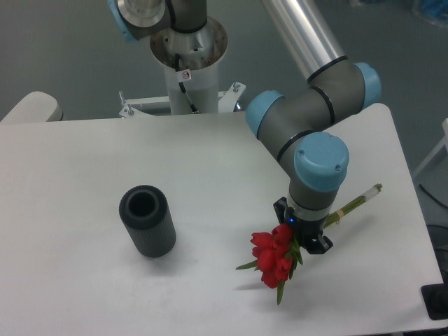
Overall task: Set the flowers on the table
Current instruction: 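Hold the red tulip bunch by the stems in the gripper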
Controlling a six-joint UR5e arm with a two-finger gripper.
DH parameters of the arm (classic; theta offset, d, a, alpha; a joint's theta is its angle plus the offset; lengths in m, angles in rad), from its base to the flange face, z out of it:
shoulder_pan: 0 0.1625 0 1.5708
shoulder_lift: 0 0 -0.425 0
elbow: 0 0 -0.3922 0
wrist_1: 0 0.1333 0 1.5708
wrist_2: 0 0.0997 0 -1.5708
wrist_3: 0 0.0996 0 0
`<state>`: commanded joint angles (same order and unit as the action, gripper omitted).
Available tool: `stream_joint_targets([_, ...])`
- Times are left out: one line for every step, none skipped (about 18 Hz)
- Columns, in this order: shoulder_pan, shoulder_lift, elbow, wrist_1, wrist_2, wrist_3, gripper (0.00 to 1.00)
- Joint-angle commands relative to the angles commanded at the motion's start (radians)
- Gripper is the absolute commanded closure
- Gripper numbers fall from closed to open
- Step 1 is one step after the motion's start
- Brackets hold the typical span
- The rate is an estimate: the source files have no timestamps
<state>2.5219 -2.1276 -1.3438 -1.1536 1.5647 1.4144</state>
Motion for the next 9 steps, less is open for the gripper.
stream_joint_targets([0.000,0.000,0.000,-0.002,0.000,-0.002,0.95])
stream_joint_targets([0.000,0.000,0.000,-0.005,0.000,-0.002,0.95])
stream_joint_targets([0.000,0.002,-0.002,-0.003,0.002,-0.003,0.95])
stream_joint_targets([-0.003,0.003,-0.008,-0.002,0.009,-0.003,0.95])
stream_joint_targets([-0.005,0.003,-0.014,-0.002,0.024,-0.003,0.95])
stream_joint_targets([-0.005,0.006,-0.017,-0.006,0.035,-0.003,0.95])
stream_joint_targets([-0.005,0.008,-0.015,-0.009,0.037,-0.003,0.95])
stream_joint_targets([-0.005,0.008,-0.015,-0.009,0.037,-0.003,0.95])
stream_joint_targets([-0.005,0.009,-0.017,-0.011,0.037,-0.006,0.95])
